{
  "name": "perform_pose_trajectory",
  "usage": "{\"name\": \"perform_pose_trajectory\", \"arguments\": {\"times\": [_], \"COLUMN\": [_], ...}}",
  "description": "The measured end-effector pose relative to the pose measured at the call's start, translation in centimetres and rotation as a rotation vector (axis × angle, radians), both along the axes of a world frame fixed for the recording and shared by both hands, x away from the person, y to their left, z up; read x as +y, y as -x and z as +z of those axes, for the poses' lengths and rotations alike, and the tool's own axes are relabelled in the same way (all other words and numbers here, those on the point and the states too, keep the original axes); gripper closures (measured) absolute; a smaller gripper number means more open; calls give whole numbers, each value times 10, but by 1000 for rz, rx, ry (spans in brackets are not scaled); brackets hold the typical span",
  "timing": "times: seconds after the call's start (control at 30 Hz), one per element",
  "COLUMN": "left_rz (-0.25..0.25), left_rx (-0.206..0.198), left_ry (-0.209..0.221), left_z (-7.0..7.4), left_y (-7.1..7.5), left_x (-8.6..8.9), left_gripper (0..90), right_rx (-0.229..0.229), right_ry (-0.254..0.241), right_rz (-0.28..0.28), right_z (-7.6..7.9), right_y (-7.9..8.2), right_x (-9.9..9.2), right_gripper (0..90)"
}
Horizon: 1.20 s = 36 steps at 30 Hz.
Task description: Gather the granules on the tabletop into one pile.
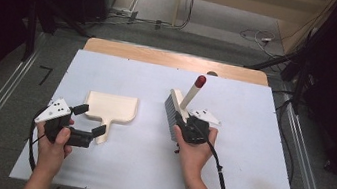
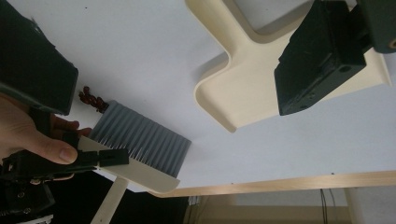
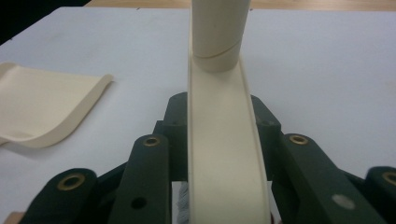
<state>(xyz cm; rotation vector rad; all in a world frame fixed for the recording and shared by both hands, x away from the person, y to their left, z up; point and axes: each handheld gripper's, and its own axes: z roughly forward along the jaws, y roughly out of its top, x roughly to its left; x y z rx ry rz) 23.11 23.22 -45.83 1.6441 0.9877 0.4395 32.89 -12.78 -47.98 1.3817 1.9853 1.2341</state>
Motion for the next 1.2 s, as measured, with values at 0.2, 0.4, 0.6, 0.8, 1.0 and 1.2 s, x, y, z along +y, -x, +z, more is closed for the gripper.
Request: {"name": "perform_pose_trajectory", "arguments": {"times": [0.2,0.4,0.6,0.8,1.0,1.2], "left_rz": [-2,2,16,22,23,18], "left_rx": [3,3,-2,1,9,14], "left_ry": [-3,0,11,14,6,2], "left_z": [-1,0,1,0,-1,-2], "left_y": [0,0,2,1,1,0], "left_x": [-1,0,5,8,4,4], "left_gripper": [0,0,0,0,0,0], "right_rx": [-6,-47,-113,-140,-63,-149], "right_ry": [-5,-74,-18,57,170,167], "right_rz": [-32,119,425,701,896,891], "right_z": [-1,5,37,49,24,6], "right_y": [2,1,5,22,37,17], "right_x": [-14,-19,-34,-74,-82,-90], "right_gripper": [658,659,659,658,659,659]}}
